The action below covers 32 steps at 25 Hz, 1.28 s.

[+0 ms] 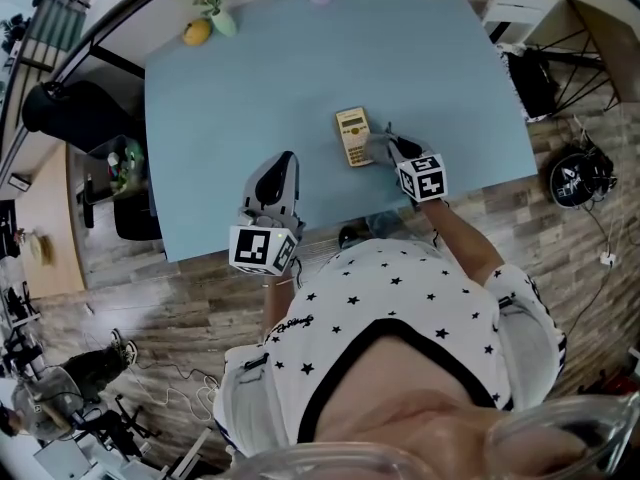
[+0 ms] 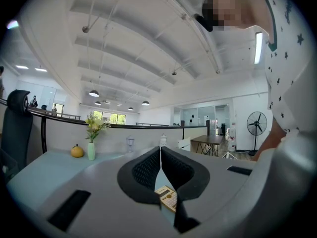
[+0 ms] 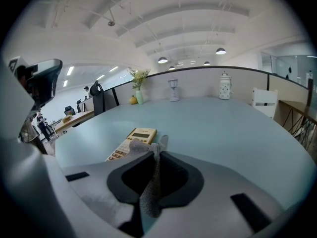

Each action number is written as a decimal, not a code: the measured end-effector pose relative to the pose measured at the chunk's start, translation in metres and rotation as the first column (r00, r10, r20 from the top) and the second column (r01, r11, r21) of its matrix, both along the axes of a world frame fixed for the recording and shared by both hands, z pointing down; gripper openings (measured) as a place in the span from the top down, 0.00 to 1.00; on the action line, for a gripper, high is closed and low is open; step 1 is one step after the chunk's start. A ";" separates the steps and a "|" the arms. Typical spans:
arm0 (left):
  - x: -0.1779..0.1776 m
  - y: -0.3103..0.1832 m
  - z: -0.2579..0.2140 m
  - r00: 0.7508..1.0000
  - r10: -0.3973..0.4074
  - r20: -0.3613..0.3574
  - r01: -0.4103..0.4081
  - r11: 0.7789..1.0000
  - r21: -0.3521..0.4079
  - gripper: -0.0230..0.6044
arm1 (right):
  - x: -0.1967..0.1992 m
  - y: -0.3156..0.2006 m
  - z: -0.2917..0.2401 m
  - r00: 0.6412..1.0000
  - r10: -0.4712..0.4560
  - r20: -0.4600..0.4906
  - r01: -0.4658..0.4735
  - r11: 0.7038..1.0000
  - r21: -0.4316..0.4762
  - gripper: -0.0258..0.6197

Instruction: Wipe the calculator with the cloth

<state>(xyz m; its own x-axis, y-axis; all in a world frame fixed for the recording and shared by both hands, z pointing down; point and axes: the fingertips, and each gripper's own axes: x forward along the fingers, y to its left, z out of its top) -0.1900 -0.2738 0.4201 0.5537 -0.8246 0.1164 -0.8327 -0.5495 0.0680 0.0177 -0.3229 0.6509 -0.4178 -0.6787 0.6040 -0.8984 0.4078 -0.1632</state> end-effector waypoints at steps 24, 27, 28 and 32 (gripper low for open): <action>-0.013 0.017 0.007 0.999 0.041 -0.005 -0.041 0.999 -0.010 0.91 | -0.032 0.021 -0.128 0.971 0.003 0.240 -0.065 0.966 0.250 0.91; -0.016 0.019 0.007 0.999 0.042 -0.007 -0.043 0.999 -0.011 0.91 | -0.038 0.025 -0.134 0.971 -0.006 0.237 -0.061 0.961 0.270 0.91; -0.017 0.019 0.007 0.999 0.043 -0.008 -0.043 0.999 -0.012 0.91 | -0.040 0.025 -0.137 0.973 -0.012 0.230 -0.054 0.958 0.281 0.91; -0.020 0.018 0.007 0.999 0.043 -0.015 -0.043 0.999 -0.009 0.91 | -0.051 0.027 -0.149 0.977 -0.048 0.208 -0.022 0.947 0.321 0.91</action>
<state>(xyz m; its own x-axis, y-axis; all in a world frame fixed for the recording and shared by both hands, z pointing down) -0.2097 -0.2553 0.4271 0.5905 -0.7987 0.1155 -0.8070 -0.5843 0.0856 -0.0328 -0.2960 0.5021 -0.5214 -0.8149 0.2532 -0.8520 0.4810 -0.2066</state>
